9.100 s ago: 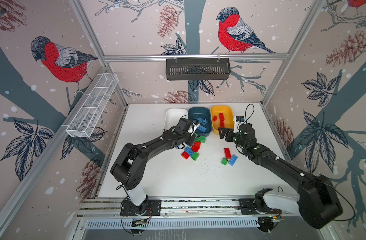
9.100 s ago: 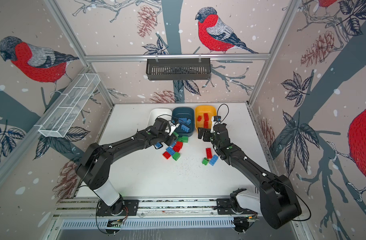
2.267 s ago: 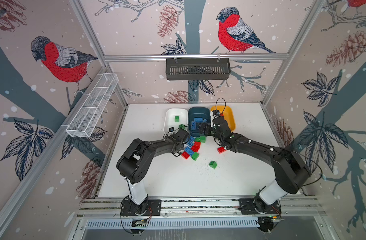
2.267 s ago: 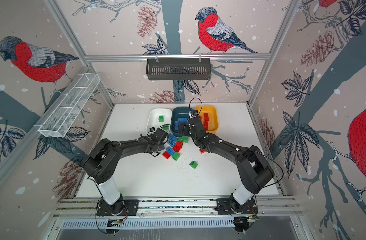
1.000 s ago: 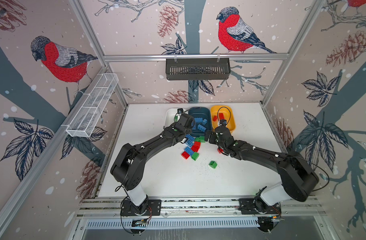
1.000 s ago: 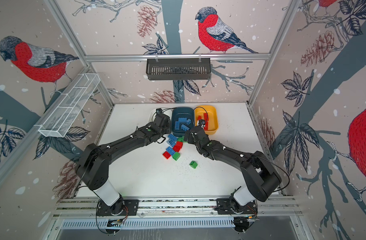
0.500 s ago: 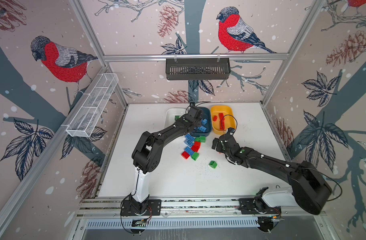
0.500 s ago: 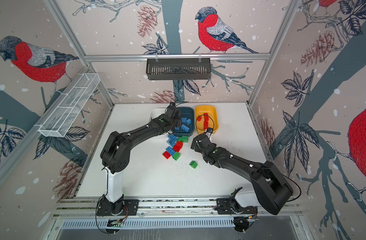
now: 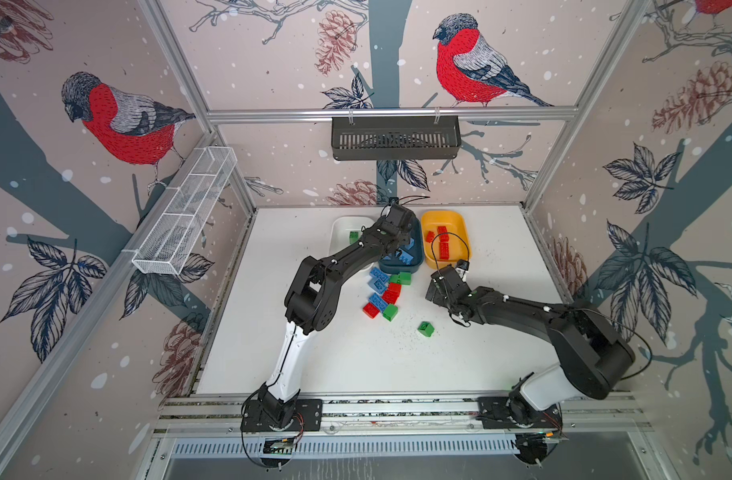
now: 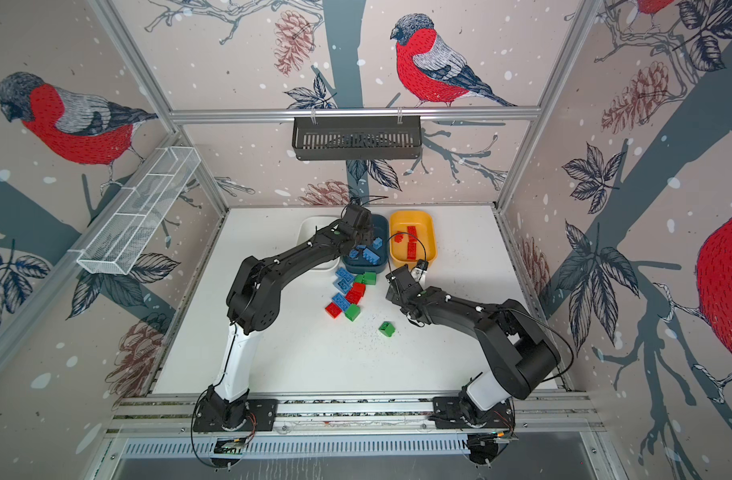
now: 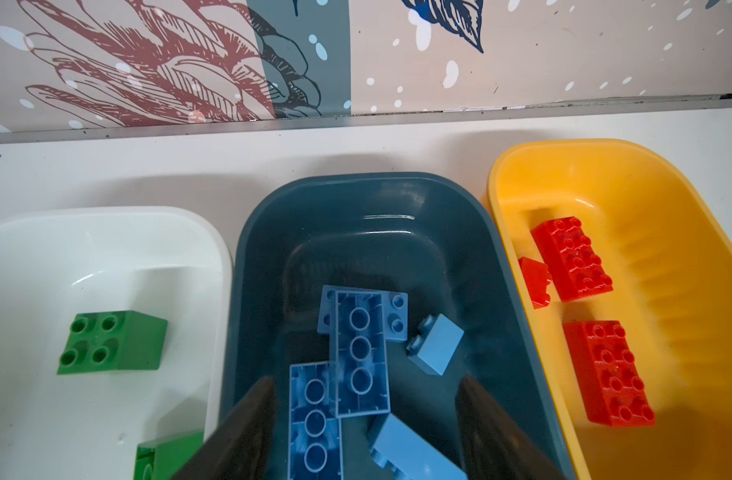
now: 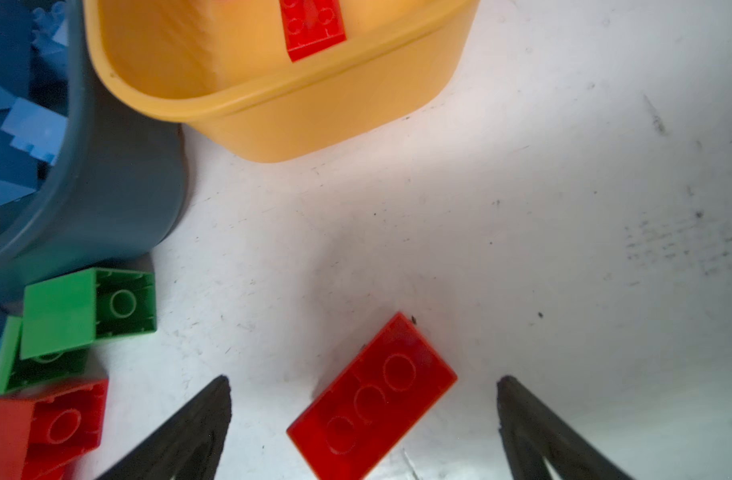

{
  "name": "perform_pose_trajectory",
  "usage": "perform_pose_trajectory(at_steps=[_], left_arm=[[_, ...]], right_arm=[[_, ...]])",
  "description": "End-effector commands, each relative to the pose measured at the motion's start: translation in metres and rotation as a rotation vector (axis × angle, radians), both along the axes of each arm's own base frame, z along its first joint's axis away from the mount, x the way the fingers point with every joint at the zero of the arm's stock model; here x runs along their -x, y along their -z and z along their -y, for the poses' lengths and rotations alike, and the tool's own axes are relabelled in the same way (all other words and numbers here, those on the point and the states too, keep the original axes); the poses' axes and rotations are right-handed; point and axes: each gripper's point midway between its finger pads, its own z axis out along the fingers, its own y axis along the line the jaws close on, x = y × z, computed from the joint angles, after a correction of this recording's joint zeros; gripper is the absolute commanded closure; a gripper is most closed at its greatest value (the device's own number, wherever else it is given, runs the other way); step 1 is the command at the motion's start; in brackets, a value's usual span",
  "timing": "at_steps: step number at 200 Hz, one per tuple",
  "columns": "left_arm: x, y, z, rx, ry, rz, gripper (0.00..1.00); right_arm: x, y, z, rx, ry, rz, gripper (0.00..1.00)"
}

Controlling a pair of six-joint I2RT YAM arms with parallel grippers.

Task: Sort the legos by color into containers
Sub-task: 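Drop the light blue brick into the teal bin while right lowers to a red brick, then grasp the red 2x4 brick with the right gripper while the left withdraws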

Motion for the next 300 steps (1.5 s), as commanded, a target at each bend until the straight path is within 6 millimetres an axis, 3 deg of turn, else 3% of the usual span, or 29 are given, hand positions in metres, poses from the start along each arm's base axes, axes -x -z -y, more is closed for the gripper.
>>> perform_pose_trajectory(at_steps=[1,21,57,126,231,281,300], left_arm=[[0.007,-0.003,-0.003,-0.004,0.01,-0.007,0.27],[0.012,-0.003,-0.007,-0.007,0.009,-0.011,0.21],[0.021,-0.006,-0.012,-0.006,0.018,-0.02,0.03],[0.03,-0.014,-0.017,0.009,0.023,-0.017,0.03],[0.037,-0.019,-0.022,0.026,0.008,-0.013,0.03],[0.045,-0.026,-0.024,0.06,0.017,-0.004,0.03],[0.052,-0.021,-0.024,0.079,0.03,-0.023,0.03]], right_arm=[[-0.006,0.005,0.003,0.009,0.031,-0.008,0.0],[-0.008,0.012,0.004,0.022,0.031,-0.027,0.04],[-0.002,0.019,0.007,0.028,0.021,-0.055,0.17],[0.021,0.033,0.017,0.059,-0.018,-0.111,0.35],[0.019,0.033,0.016,0.087,-0.084,-0.097,0.6],[0.014,0.014,0.012,0.075,-0.125,-0.029,0.72],[0.01,-0.005,0.006,0.034,-0.147,0.042,0.73]])
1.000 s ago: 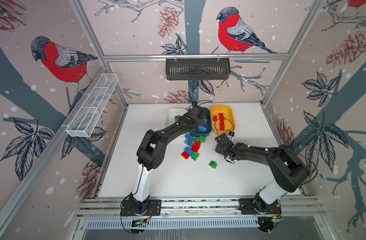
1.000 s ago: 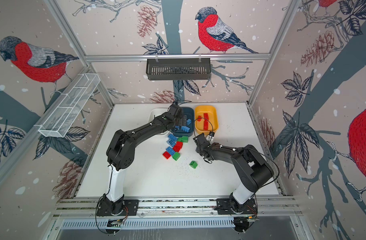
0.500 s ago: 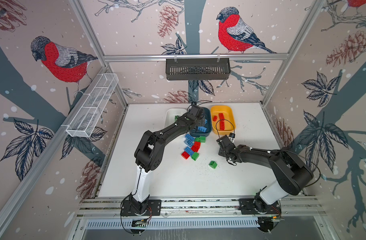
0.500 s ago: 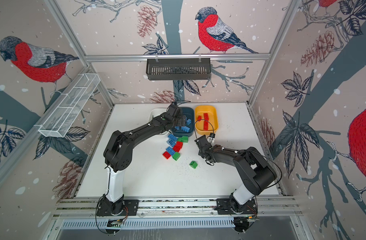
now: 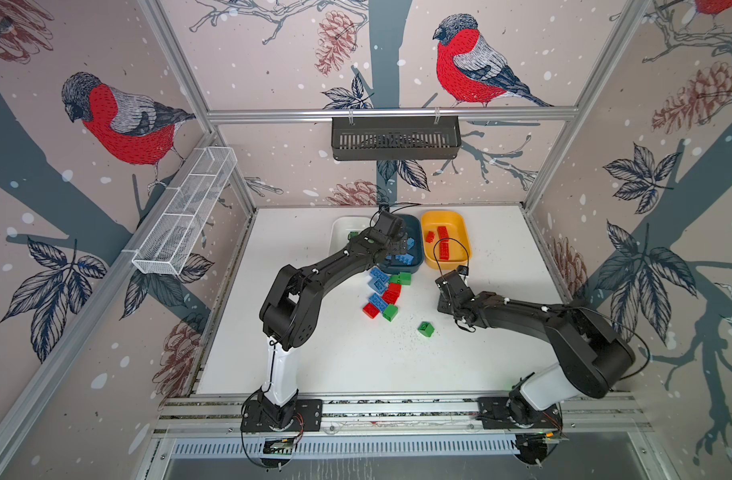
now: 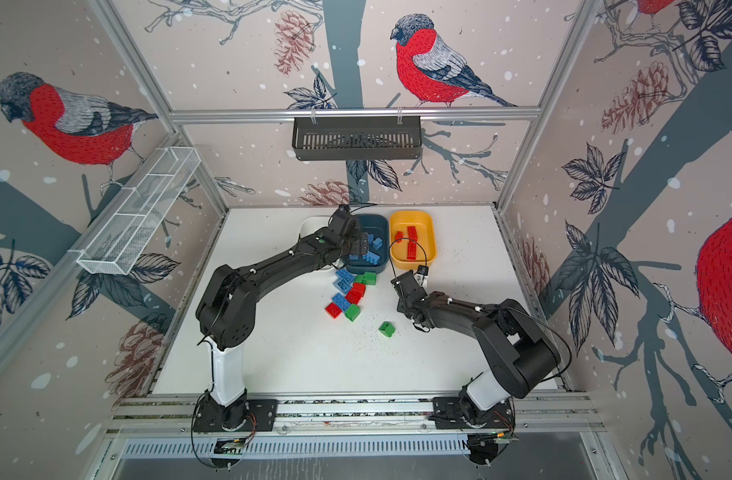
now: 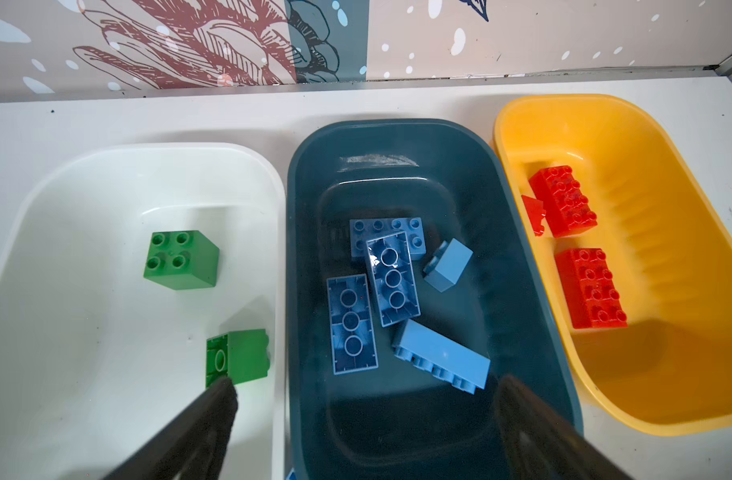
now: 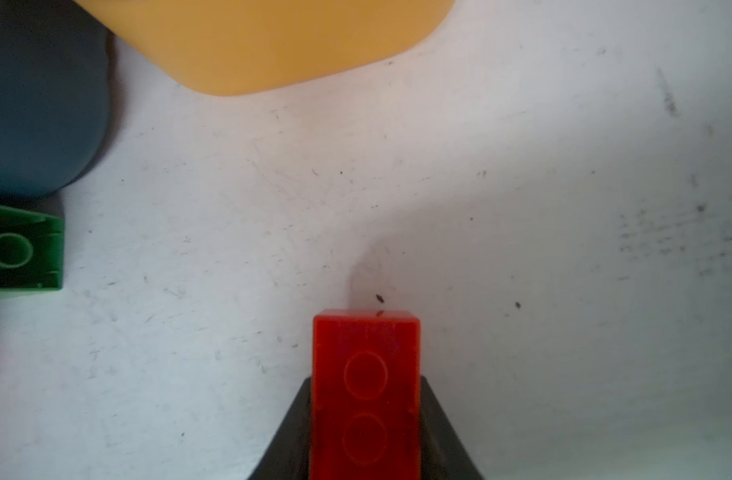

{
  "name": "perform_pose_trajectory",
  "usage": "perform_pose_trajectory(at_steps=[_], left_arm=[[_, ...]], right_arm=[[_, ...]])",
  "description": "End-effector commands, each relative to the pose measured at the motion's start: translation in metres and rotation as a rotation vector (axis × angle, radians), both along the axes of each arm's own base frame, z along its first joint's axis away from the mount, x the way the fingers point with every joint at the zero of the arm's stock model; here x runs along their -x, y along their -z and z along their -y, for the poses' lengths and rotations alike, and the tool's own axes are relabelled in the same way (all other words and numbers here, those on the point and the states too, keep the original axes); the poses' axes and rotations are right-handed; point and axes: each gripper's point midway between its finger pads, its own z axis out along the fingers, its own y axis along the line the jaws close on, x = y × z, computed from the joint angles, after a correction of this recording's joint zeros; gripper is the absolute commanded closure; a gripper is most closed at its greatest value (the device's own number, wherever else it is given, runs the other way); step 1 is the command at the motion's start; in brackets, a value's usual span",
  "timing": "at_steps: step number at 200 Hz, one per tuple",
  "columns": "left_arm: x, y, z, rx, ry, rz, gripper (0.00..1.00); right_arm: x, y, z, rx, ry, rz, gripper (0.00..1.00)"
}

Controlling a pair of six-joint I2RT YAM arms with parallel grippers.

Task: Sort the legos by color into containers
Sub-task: 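Grasp the red 2x4 brick with the right gripper while the left withdraws, then drop the red brick into the yellow bin while the left reaches the pile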

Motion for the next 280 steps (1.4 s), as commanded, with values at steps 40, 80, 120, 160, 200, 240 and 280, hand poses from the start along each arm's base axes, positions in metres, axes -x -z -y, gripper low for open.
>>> perform_pose_trajectory(at_steps=[40,80,120,160,200,240,280], left_arm=[[0.019,-0.003,-0.004,0.082,-0.003,-0.013,0.03],[0.043,0.006,-0.013,0.112,0.004,-0.062,0.03],[0.068,0.026,-0.019,0.149,0.008,-0.146,0.03],[0.092,0.045,-0.026,0.161,0.009,-0.218,0.03],[0.111,0.066,-0.04,0.12,-0.015,-0.283,0.05],[0.131,0.086,-0.047,0.098,0.0,-0.35,0.1],[0.155,0.103,-0.048,0.067,0.098,-0.4,0.1]], right_arm=[[-0.025,-0.085,-0.025,-0.141,-0.138,0.298,0.74],[-0.07,-0.118,-0.031,-0.129,-0.227,0.37,0.74],[-0.131,-0.106,-0.022,-0.127,-0.209,0.272,0.74],[-0.183,-0.081,-0.005,-0.029,-0.139,0.196,0.71],[-0.216,-0.068,0.014,0.114,-0.069,0.162,0.66],[-0.223,-0.068,0.038,0.246,0.027,0.131,0.53],[-0.217,-0.085,0.005,0.169,-0.085,0.156,0.29]])
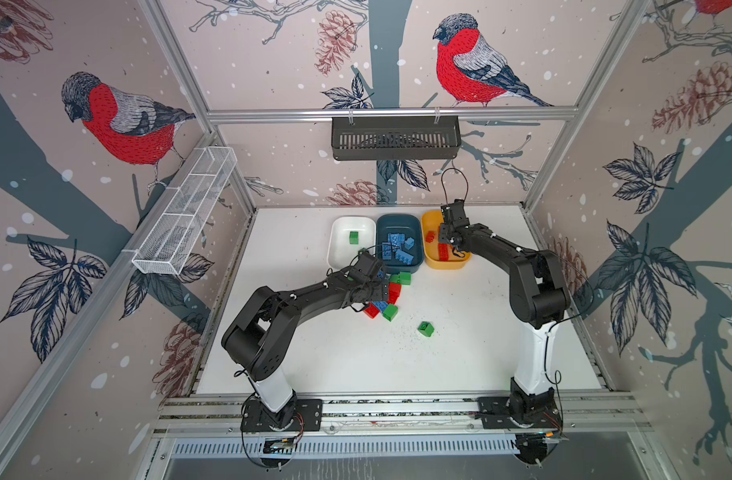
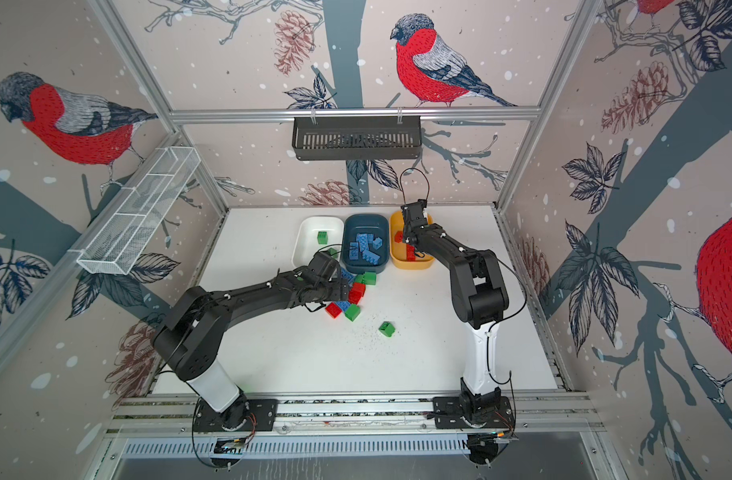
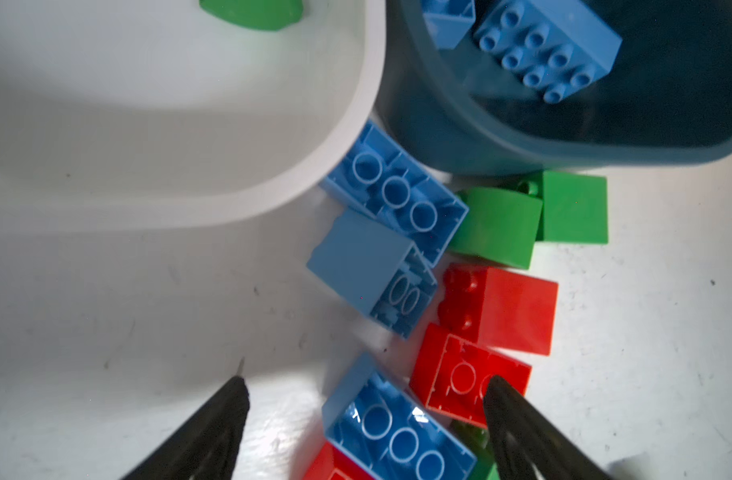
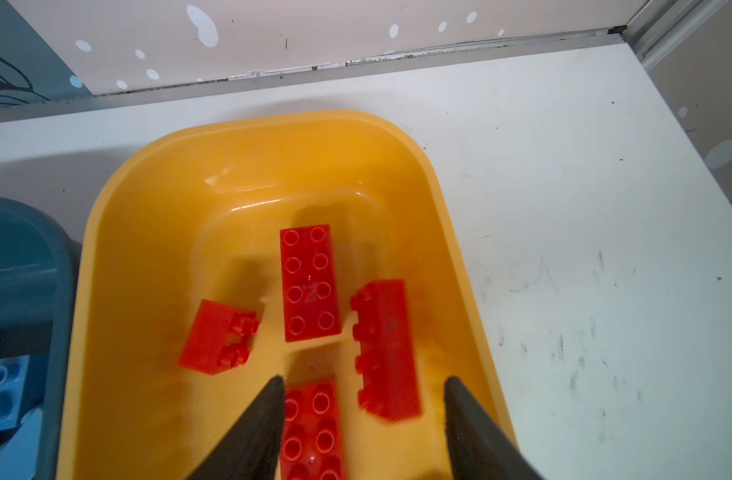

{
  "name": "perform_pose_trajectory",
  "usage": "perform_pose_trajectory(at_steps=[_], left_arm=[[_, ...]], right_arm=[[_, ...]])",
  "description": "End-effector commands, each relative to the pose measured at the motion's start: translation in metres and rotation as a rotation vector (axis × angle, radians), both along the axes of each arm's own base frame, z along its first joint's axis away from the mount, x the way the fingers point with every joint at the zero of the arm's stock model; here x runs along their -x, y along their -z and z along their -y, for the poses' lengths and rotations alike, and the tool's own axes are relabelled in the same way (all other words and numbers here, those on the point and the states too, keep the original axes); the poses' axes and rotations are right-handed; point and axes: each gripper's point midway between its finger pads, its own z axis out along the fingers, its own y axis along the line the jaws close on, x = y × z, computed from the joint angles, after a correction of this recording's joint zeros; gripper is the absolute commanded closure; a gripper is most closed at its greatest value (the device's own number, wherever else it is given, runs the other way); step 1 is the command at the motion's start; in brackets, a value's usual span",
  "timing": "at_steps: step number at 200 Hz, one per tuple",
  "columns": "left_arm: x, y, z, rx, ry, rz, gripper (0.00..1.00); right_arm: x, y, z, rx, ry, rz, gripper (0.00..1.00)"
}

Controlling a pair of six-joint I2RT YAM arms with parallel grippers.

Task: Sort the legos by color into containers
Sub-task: 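Drop the red brick into the yellow bin while the left reaches the pile, then grasp a red 2x2 brick in the pile with the right gripper while left lowers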

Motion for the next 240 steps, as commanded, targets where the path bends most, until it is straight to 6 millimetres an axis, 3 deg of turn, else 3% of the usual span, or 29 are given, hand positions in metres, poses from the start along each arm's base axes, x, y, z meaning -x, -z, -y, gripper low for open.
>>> perform_pose_trajectory(at_steps=[1,43,70,95,130,154,195,218,240], left_arm=[[0.013,0.007,0.002,-0.001,0.075,-0.025,0.1],[0.015,0.01,-0.01,-0.037,0.029,-0.028,0.07],[0.009,0.008,-0.024,-0.043,-0.072,-0.012,0.05],[0.005,0.006,-0.022,0.021,-0.083,-0.023,0.06],[-0.004,0.006,-0.013,0.072,-0.073,-0.04,0.08],[-0.01,0.003,-0.013,0.091,-0.112,-0.028,0.1],[-0.009,0.005,-0.02,0.106,-0.165,-0.029,0.11],[-0.008,0.007,-0.022,0.096,-0.174,-0.037,0.11],[-0.007,0.008,-0.024,0.089,-0.178,-0.04,0.11]], right_arm=[[0.007,-0.015,-0.017,-0.013,-0.069,0.006,0.29],[0.035,-0.036,-0.075,-0.133,-0.232,0.025,0.23],[0.075,-0.034,-0.12,-0.265,-0.357,-0.003,0.23],[0.113,-0.025,-0.15,-0.347,-0.393,-0.028,0.23],[0.154,-0.015,-0.175,-0.45,-0.415,-0.018,0.23],[0.171,0.001,-0.183,-0.457,-0.438,-0.057,0.23],[0.181,0.034,-0.195,-0.43,-0.38,-0.169,0.23],[0.183,0.043,-0.205,-0.397,-0.387,-0.191,0.24],[0.181,0.054,-0.201,-0.335,-0.346,-0.202,0.29]])
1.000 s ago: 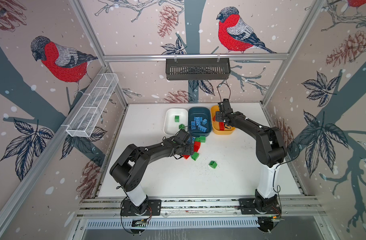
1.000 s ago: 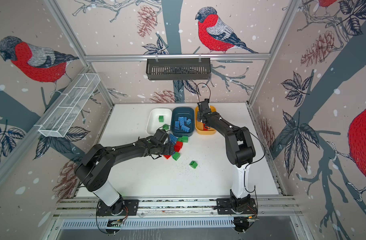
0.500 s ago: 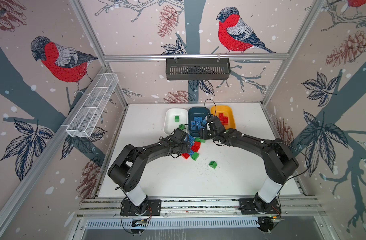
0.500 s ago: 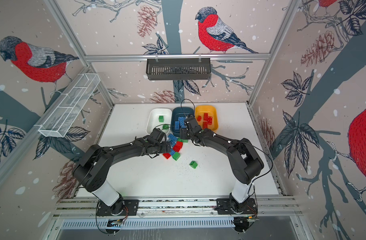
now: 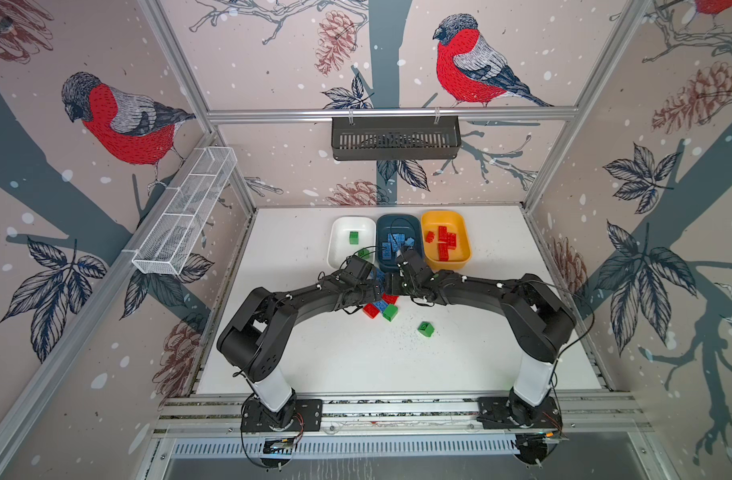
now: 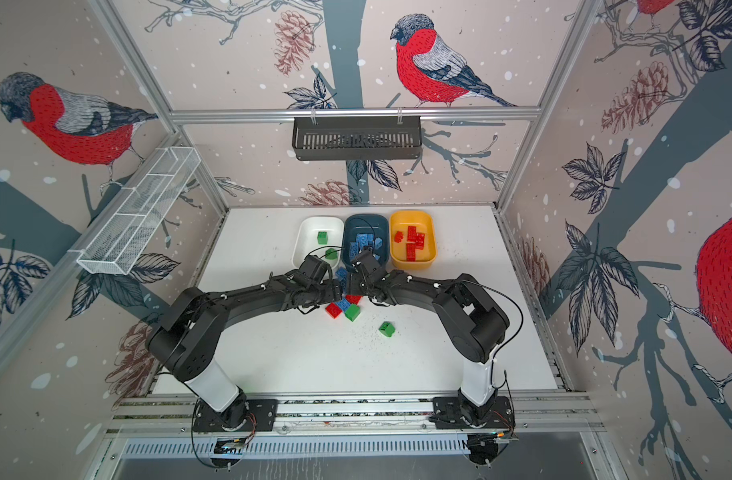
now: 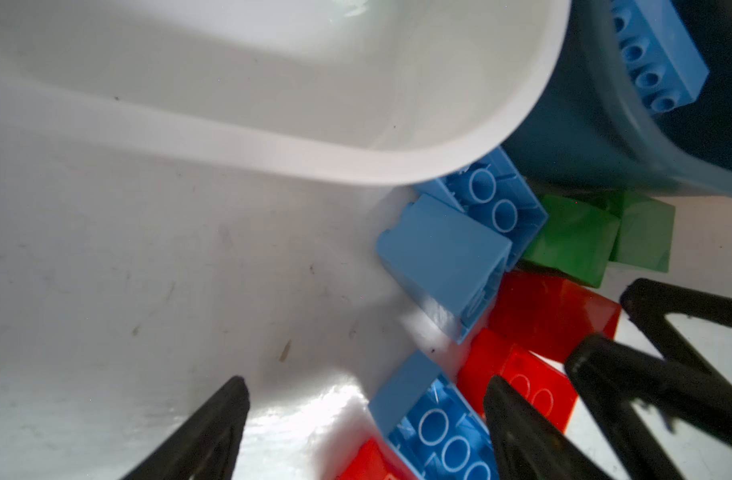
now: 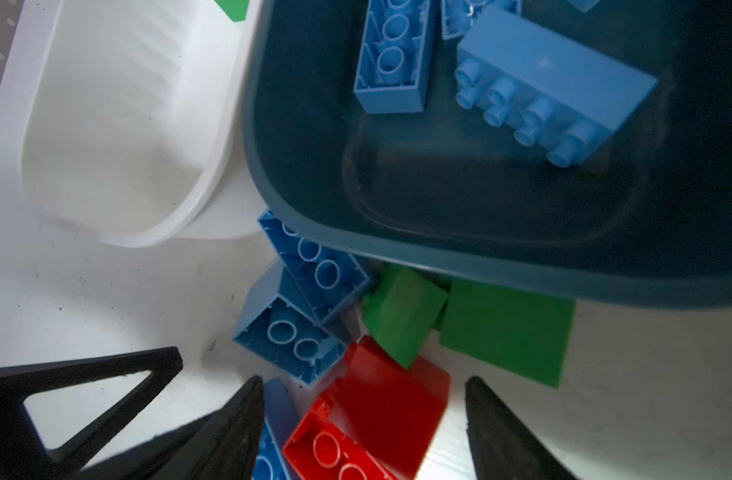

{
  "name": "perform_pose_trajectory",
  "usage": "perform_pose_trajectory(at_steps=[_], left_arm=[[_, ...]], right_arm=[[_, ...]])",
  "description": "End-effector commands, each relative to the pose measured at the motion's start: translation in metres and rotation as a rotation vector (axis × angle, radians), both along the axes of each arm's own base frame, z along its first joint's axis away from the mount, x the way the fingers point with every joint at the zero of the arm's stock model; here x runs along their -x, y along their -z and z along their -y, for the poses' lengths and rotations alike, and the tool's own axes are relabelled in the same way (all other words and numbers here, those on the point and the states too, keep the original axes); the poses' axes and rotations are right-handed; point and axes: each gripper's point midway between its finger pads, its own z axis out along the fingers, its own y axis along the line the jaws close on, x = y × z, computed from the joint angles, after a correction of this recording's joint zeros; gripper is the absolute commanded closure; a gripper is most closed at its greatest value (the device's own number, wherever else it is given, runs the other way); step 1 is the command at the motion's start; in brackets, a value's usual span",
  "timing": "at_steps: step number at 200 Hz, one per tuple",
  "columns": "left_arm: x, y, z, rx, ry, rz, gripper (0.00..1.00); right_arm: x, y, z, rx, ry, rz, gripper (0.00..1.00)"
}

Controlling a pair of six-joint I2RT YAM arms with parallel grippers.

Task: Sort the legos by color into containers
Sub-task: 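Grasp a red 2x2 brick in the pile with the right gripper while left lowers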

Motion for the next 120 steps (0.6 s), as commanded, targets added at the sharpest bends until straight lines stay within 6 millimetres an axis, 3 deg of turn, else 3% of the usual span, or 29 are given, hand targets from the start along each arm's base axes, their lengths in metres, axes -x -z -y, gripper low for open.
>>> perform_pose_trajectory(at_steps=[1,33,81,120], left_arm=[[-0.002,-0.002,-0.001,0.006,-0.019,0.008,0.11],[-0.001,0.002,-0.001,-0.02,0.006,-0.005,0.19],[-0.001,0.002,0.007,-0.066,0.049,-0.006,0.19],[0.004,0.014,0.01,-0.098,0.076,-0.043,0.31]], right_arm=[[-0.002,0.011,0.01,0.077,0.06,-0.014,0.3],[0.002,0.023,0.025,0.168,0.092,-0.015,0.39],[0.01,0.026,0.044,0.217,0.116,-0.012,0.45],[0.002,0.023,0.029,0.167,0.091,-0.003,0.41]])
